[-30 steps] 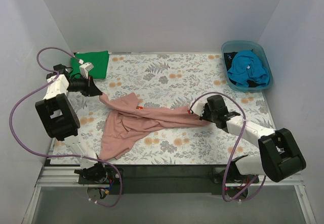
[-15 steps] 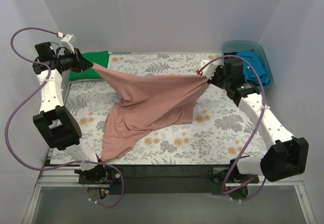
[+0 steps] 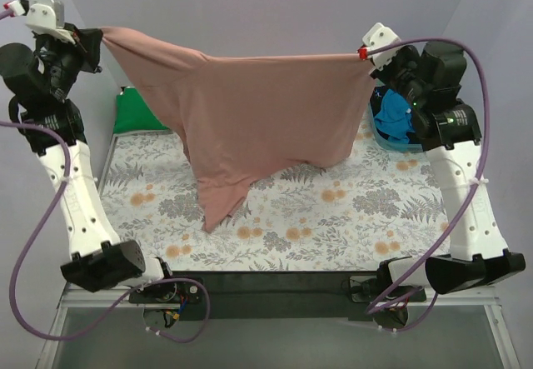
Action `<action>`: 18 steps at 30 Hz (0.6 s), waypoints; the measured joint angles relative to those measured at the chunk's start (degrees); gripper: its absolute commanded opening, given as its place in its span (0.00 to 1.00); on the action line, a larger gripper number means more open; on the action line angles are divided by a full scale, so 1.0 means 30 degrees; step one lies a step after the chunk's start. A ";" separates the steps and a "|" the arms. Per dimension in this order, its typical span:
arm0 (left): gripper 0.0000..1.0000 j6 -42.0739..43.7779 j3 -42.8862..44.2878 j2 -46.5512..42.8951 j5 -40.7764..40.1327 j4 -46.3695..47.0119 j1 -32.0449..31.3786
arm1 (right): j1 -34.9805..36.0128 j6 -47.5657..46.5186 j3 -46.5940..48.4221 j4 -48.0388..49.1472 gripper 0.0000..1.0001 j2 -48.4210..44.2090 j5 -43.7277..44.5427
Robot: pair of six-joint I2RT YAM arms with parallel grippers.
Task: Fold and stack the t-shirts
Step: Flatten the tshirt out
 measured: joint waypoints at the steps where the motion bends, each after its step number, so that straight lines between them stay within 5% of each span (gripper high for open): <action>1: 0.00 -0.0051 -0.0284 -0.0816 -0.0401 0.0466 0.0000 | 0.0007 0.0066 0.0444 -0.0007 0.01 -0.0182 0.0066; 11: 0.00 0.0678 -0.2579 -0.9267 -0.4095 0.5632 0.0036 | -0.0007 0.0612 0.1792 0.0393 0.01 -0.5559 0.0998; 18: 0.00 0.2346 -0.1260 -1.0826 -0.5931 0.7067 0.0036 | -0.0080 0.0299 0.2506 0.2310 0.01 -0.8808 0.0984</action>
